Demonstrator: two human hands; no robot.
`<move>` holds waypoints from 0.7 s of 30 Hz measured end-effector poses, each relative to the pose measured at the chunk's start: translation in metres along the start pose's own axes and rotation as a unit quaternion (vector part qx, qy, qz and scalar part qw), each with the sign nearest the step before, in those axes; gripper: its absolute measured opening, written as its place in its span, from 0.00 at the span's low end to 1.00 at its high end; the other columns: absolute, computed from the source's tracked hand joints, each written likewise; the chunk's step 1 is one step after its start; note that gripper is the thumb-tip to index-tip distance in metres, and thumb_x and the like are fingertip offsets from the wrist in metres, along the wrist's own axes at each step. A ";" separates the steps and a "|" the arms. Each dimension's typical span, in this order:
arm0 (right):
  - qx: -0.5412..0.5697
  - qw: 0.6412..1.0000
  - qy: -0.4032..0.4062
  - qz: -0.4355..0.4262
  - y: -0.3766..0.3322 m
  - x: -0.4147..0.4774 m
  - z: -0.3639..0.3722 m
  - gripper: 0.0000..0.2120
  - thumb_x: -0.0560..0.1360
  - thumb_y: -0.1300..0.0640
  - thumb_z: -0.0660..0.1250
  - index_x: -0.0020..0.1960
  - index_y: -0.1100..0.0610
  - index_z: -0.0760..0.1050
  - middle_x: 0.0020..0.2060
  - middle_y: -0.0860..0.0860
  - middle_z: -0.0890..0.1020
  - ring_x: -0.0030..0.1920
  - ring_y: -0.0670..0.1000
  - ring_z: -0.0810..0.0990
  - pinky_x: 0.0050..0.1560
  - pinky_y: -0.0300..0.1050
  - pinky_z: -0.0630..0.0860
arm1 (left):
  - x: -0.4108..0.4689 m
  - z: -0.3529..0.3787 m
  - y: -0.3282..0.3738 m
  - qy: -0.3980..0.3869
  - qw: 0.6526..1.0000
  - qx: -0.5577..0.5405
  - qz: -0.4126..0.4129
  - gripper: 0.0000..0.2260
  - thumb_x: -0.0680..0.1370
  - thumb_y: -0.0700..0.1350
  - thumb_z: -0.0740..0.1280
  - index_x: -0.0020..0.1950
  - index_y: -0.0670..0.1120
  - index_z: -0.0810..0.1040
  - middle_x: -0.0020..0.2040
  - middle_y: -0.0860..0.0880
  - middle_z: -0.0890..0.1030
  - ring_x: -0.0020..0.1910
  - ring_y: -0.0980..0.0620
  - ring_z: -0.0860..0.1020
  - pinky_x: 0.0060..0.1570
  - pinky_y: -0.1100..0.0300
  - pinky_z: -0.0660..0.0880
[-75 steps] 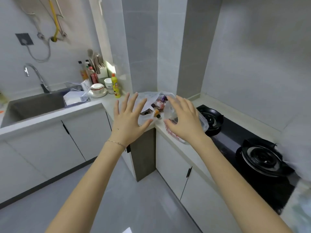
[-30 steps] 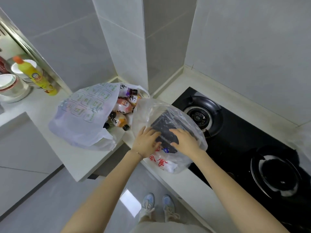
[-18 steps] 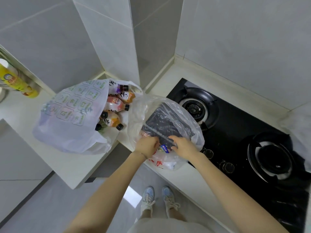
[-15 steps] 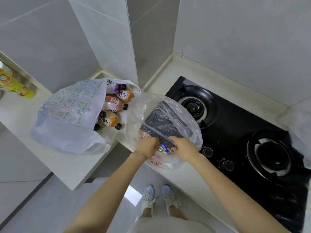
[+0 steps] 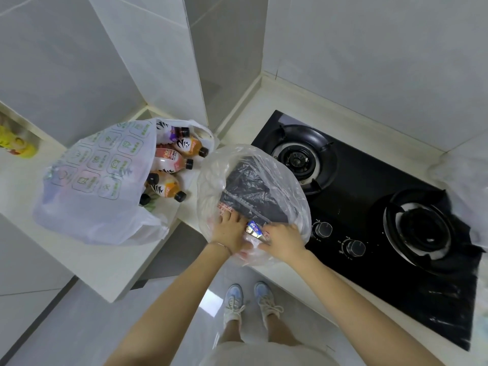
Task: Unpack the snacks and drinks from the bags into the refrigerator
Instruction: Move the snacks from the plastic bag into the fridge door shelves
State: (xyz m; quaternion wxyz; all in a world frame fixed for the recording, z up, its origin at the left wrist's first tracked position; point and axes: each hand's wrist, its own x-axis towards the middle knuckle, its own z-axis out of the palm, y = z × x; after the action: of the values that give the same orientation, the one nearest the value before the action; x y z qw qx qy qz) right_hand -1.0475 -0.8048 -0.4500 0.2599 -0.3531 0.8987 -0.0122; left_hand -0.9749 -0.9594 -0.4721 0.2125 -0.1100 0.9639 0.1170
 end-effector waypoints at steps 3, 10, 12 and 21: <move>-0.018 1.000 -0.018 0.001 -0.003 0.001 0.006 0.23 0.74 0.44 0.67 0.65 0.52 0.72 0.61 0.51 0.76 0.63 0.56 0.72 0.61 0.49 0.65 | -0.003 0.003 0.000 0.002 1.000 -0.006 0.007 0.32 0.71 0.57 0.70 0.73 0.51 0.66 0.67 0.48 0.68 0.65 0.45 0.64 0.66 0.53 0.60; -0.002 1.000 -0.007 0.014 -0.007 0.001 0.015 0.30 0.74 0.46 0.67 0.73 0.47 0.62 0.64 0.50 0.71 0.65 0.54 0.67 0.66 0.49 0.61 | -0.009 -0.002 -0.008 -0.002 0.999 -0.043 0.020 0.22 0.73 0.47 0.67 0.67 0.50 0.71 0.65 0.48 0.71 0.64 0.45 0.65 0.62 0.55 0.60; 0.015 1.000 -0.003 0.022 -0.009 0.002 0.015 0.31 0.74 0.45 0.67 0.74 0.46 0.62 0.63 0.51 0.70 0.65 0.55 0.66 0.67 0.50 0.60 | -0.010 -0.005 -0.012 0.014 0.998 -0.046 0.029 0.18 0.74 0.46 0.67 0.65 0.50 0.74 0.63 0.48 0.71 0.62 0.45 0.65 0.60 0.56 0.59; 0.214 0.969 0.126 0.011 -0.016 0.016 -0.012 0.07 0.73 0.54 0.71 0.49 0.56 0.78 0.43 0.51 0.81 0.46 0.54 0.79 0.43 0.47 0.72 | -0.007 -0.027 -0.028 0.178 0.980 -0.084 0.026 0.11 0.77 0.47 0.67 0.59 0.49 0.79 0.55 0.46 0.76 0.56 0.42 0.70 0.59 0.49 0.66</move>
State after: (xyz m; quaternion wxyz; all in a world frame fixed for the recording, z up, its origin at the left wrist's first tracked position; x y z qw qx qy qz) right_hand -1.0528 -0.8288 -0.4438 0.2141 -0.2749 0.9046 -0.2457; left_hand -0.9714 -0.9918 -0.4503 0.0245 -0.1211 0.9755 0.1819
